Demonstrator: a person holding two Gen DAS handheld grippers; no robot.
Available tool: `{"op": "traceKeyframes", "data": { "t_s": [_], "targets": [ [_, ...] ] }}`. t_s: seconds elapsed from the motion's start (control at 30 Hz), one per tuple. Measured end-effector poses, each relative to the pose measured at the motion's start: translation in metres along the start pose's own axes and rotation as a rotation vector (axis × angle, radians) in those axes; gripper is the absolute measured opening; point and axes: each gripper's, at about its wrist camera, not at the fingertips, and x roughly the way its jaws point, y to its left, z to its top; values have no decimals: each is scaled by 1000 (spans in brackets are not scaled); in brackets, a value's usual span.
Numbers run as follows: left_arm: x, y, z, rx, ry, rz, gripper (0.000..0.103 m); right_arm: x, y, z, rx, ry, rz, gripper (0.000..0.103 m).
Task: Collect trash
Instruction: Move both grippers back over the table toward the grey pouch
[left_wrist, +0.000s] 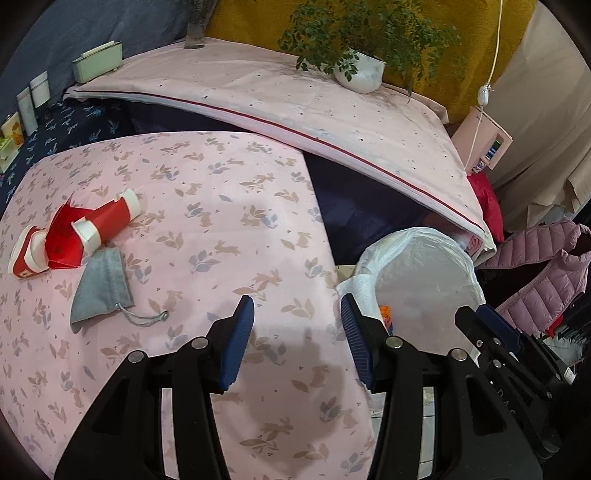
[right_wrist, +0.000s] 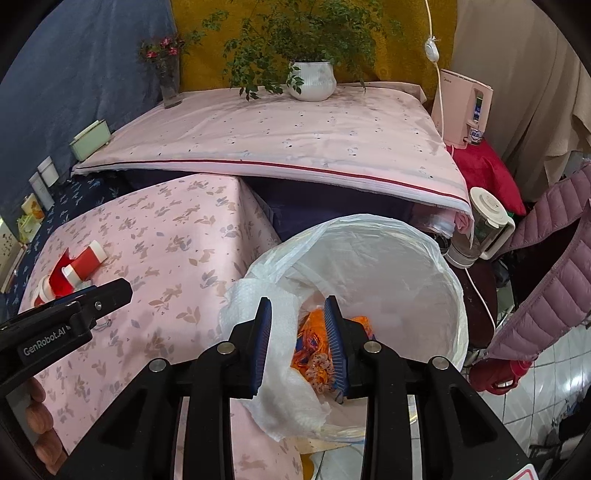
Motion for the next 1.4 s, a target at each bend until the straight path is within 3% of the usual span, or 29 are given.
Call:
{"op": "traceKeyframes", "data": {
  "t_s": [0.6,0.67,0.87,1.07,1.4],
  "targets": [
    [-19,144,-16,-200,-17,181,59,10,134,-9,-175,45,149,32],
    [-23,160,-17,-209,-25,207,61,10,150,-11,-189,46,163,41],
    [-37,212,-19,-260,-60,285,80,13,198,-17,-237,55,208,50],
    [-43,265,-15,-310,-74,347,90,31,239,-23,-247,95,264,59],
    [-18,317,5,-349,-26,293,91,72,296,-31,-278,166,275,65]
  ]
}}
